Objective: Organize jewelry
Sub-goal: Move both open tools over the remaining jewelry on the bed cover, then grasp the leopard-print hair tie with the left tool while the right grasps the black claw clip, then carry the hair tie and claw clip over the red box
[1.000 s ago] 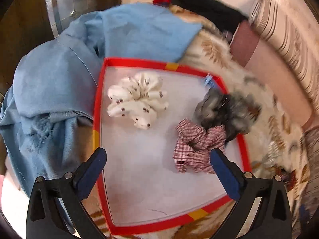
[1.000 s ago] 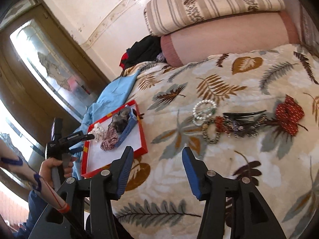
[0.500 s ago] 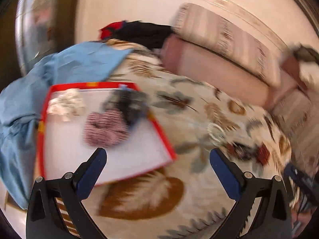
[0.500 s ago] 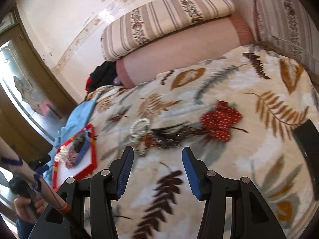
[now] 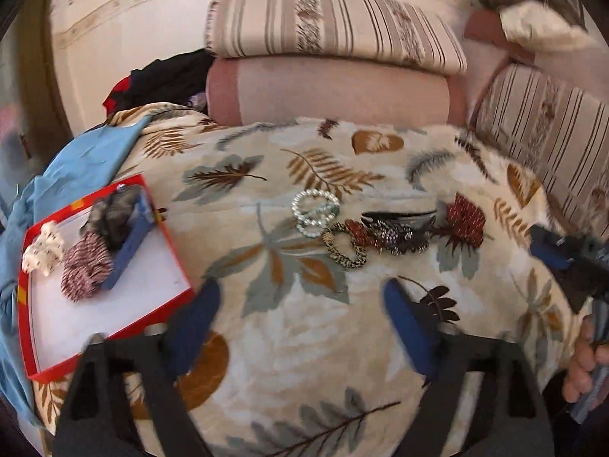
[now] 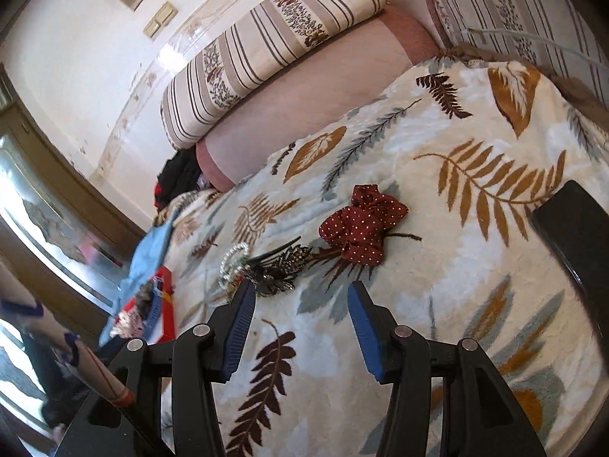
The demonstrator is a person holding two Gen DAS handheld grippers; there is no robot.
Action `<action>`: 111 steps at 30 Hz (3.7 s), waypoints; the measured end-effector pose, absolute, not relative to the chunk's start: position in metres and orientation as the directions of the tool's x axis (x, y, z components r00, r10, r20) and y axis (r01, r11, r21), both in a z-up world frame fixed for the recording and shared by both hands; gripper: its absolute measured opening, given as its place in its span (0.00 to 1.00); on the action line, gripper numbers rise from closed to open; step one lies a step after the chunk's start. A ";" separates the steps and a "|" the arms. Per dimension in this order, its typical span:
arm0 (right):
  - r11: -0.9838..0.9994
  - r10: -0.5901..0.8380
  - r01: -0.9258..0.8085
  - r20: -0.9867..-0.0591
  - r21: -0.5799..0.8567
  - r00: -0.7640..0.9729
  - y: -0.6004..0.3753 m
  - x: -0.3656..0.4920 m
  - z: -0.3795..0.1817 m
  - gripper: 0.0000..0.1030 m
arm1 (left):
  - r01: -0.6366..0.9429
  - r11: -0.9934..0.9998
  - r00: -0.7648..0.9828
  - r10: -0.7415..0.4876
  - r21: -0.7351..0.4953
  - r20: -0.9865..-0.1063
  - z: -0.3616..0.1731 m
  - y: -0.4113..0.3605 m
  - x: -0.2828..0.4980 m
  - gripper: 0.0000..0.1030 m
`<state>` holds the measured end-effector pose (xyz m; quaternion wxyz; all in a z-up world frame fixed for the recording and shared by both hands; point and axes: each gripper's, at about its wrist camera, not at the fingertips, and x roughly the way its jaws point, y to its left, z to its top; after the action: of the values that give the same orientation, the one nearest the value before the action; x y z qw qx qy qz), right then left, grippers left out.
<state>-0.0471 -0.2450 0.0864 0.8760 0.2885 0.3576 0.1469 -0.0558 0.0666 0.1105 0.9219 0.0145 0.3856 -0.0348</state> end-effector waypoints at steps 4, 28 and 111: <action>0.753 0.493 -0.054 -0.508 0.656 0.706 -0.254 -0.048 0.087 0.53 | 0.101 0.995 0.668 -0.069 -0.002 -0.741 0.096 0.047 -0.035 0.67; 0.740 0.537 -0.060 -0.534 0.670 0.654 -0.252 -0.023 0.071 0.56 | 0.197 0.980 0.598 -0.121 -0.001 -0.793 0.021 0.018 0.030 0.06; 0.835 0.549 -0.360 -0.592 0.417 0.590 -0.117 -0.009 0.098 0.36 | 0.136 0.979 0.751 -0.204 -0.154 -0.629 0.059 0.099 -0.054 0.06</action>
<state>-0.0088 -0.1166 0.0977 0.8824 0.1274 0.3725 0.2576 -0.0541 0.0988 0.0592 0.9343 -0.0495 0.3412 -0.0909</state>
